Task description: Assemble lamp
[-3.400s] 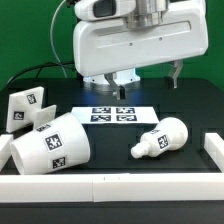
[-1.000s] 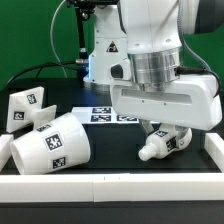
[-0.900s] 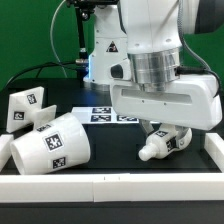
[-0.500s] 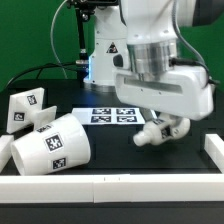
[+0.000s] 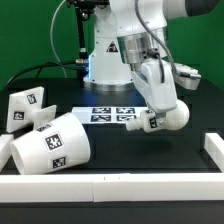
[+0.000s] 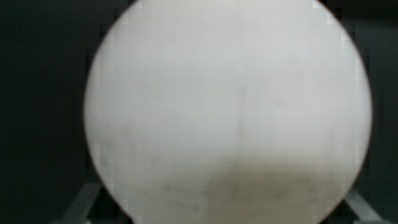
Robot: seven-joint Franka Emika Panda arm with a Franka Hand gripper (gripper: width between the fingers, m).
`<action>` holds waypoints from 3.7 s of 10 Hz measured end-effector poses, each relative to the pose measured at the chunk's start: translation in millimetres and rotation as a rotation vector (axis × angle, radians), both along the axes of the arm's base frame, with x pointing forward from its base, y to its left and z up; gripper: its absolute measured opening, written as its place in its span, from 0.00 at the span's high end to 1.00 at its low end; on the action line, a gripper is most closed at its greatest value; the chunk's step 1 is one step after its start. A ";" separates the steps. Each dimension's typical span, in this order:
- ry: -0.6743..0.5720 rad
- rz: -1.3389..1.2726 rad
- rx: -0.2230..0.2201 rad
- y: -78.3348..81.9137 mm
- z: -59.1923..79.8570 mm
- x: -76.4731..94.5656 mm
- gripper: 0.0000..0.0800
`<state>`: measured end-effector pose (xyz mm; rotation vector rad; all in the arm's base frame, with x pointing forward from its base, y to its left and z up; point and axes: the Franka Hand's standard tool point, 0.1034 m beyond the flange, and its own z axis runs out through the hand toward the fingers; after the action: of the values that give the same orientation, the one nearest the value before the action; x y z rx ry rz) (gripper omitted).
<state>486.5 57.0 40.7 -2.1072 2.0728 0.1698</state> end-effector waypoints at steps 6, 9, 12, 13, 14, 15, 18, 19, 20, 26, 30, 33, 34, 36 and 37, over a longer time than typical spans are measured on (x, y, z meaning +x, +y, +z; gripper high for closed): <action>0.215 -0.781 0.060 23.4 2.2 -31.2 0.47; 0.236 -0.875 0.085 27.2 1.1 -32.6 0.47; 0.340 -1.021 0.116 27.1 -5.1 -66.3 0.47; 0.360 -1.044 0.110 24.2 -9.8 -73.8 0.47; 0.354 -0.997 0.109 24.2 -12.1 -75.3 0.47; 0.353 -0.988 0.108 24.8 -12.3 -75.4 0.47; 0.352 -0.968 0.105 23.9 -15.0 -76.9 0.47; 0.371 -0.979 0.094 20.6 -22.8 -81.3 0.47; 0.382 -0.983 0.091 20.6 -26.7 -82.4 0.47; 0.377 -0.961 0.090 24.3 -27.0 -81.6 0.47; 0.378 -0.961 0.089 24.2 -27.3 -82.3 0.15; 0.376 -0.962 0.091 23.7 -26.0 -81.8 0.13; 0.352 -0.956 0.106 19.2 -12.7 -78.7 0.13; 0.283 -0.894 0.158 2.9 24.7 -72.4 0.13; 0.266 -0.874 0.186 -3.2 40.3 -70.9 0.13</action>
Offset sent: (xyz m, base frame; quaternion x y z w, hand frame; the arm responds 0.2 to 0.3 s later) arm -0.0367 -0.0045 -0.0010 0.0214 0.0088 0.4801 0.8769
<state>415.6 53.9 80.9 -0.9694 2.7771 0.4977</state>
